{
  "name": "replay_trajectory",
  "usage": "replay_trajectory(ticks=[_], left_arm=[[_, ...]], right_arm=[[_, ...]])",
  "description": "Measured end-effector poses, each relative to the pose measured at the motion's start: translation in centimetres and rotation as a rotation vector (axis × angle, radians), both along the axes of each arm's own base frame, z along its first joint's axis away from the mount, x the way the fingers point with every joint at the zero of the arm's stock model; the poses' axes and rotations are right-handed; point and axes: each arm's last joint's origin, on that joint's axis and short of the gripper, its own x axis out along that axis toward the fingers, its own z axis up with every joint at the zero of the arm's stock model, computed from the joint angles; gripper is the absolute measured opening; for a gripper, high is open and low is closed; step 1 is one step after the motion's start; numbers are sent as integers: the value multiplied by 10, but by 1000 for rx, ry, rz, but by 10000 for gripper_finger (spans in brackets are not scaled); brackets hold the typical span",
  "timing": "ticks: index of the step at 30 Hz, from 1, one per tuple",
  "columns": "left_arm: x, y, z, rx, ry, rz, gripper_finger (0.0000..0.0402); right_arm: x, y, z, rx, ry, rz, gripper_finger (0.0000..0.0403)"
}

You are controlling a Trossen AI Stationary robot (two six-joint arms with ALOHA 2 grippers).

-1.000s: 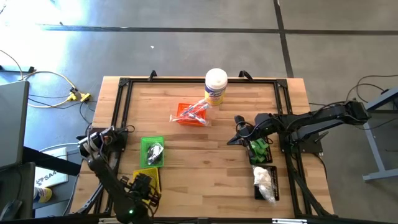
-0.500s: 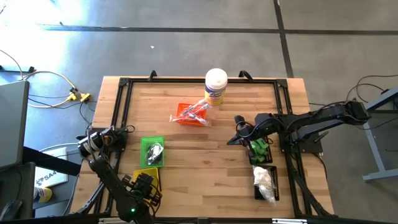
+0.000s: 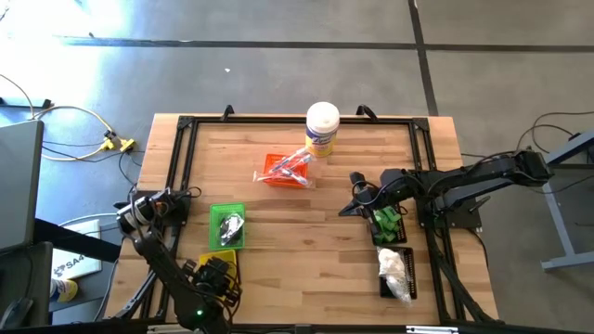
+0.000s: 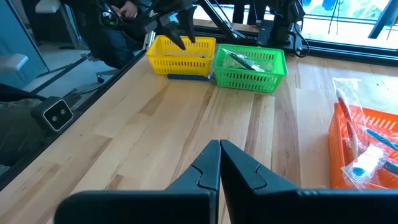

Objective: Pick & Place Travel size toiletries
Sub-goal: Put the blue razor into the yellow bin

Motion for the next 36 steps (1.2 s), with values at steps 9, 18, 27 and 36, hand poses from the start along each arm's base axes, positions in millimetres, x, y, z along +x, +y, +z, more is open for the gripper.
replay_trajectory(ticks=[9, 18, 27, 36], left_arm=[[9, 7, 11, 2, -14, 30, 151], [37, 18, 29, -53, -61, 111, 152], [64, 32, 32, -65, -125, 36, 142], [91, 41, 33, -15, -241, -141, 46]], right_arm=[[0, 0, 1, 1, -10, 0, 3], [0, 0, 1, 1, -11, 0, 3], [0, 0, 1, 1, -11, 0, 3], [0, 0, 1, 1, -11, 0, 3]])
